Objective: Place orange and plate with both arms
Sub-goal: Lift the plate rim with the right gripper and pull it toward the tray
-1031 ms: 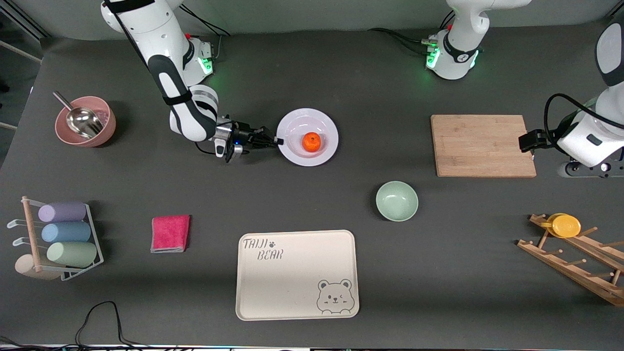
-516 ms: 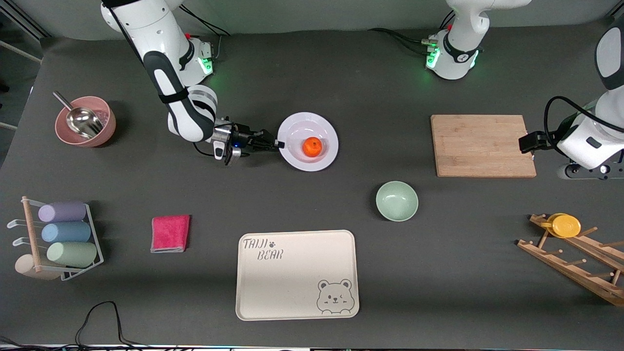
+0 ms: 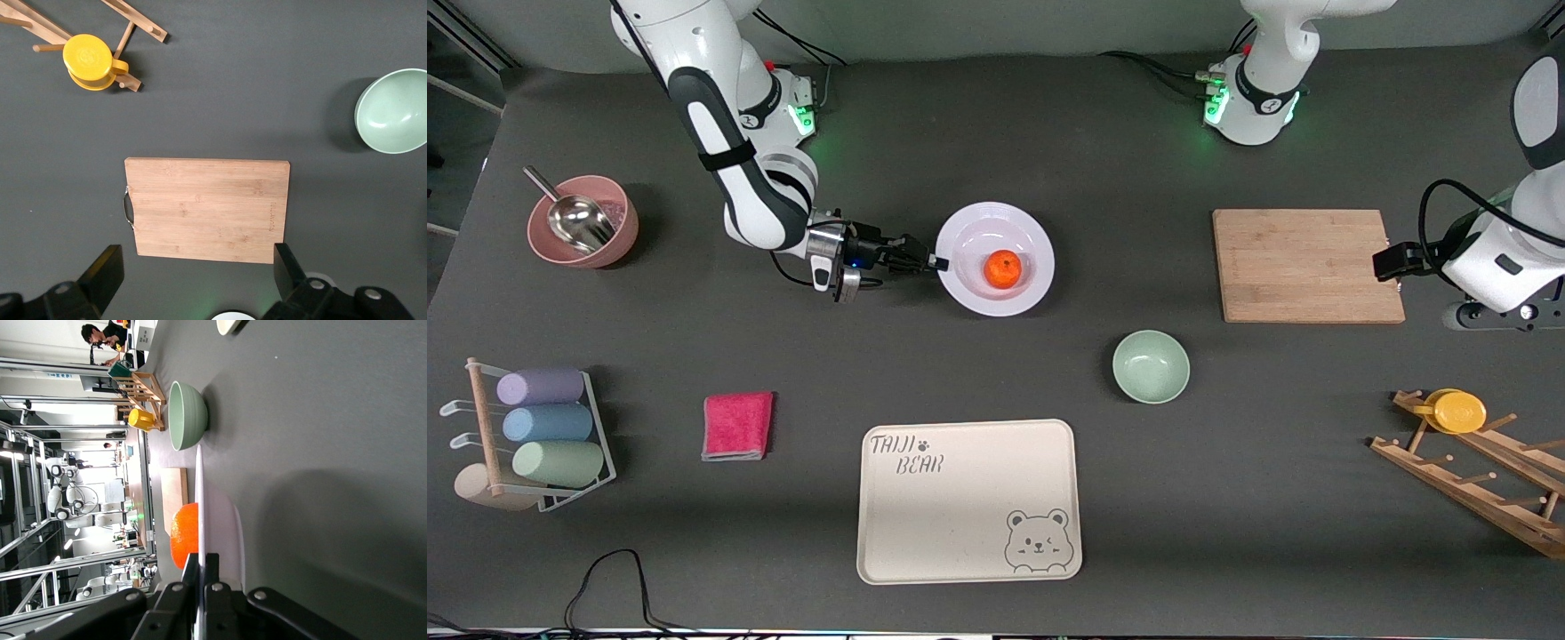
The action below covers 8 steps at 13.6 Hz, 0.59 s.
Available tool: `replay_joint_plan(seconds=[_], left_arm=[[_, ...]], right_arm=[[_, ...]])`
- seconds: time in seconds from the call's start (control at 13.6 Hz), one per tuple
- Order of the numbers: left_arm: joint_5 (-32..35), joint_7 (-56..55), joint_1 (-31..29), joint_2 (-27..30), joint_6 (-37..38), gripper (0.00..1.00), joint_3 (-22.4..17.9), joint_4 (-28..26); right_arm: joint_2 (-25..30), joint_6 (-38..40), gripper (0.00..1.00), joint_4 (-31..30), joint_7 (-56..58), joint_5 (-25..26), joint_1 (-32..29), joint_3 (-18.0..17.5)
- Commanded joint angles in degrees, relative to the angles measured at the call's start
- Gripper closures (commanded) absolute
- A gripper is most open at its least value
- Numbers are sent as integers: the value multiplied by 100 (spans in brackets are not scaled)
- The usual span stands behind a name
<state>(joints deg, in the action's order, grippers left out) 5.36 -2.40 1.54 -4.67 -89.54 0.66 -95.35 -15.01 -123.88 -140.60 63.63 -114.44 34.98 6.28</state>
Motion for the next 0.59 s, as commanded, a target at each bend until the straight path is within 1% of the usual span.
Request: replay_joint_plan(seconds=[0.0, 0.29, 0.52], left_arm=[[-52, 99, 39, 2, -11, 0, -57, 17], [-52, 99, 39, -25, -11, 0, -57, 17], [-52, 99, 39, -25, -20, 0, -57, 17]], right_arm=[[68, -40, 100, 304, -386, -113, 0, 4], [-212, -31, 100, 1041, -842, -113, -210, 4], [-616, -31, 100, 1744, -1107, -113, -394, 4]])
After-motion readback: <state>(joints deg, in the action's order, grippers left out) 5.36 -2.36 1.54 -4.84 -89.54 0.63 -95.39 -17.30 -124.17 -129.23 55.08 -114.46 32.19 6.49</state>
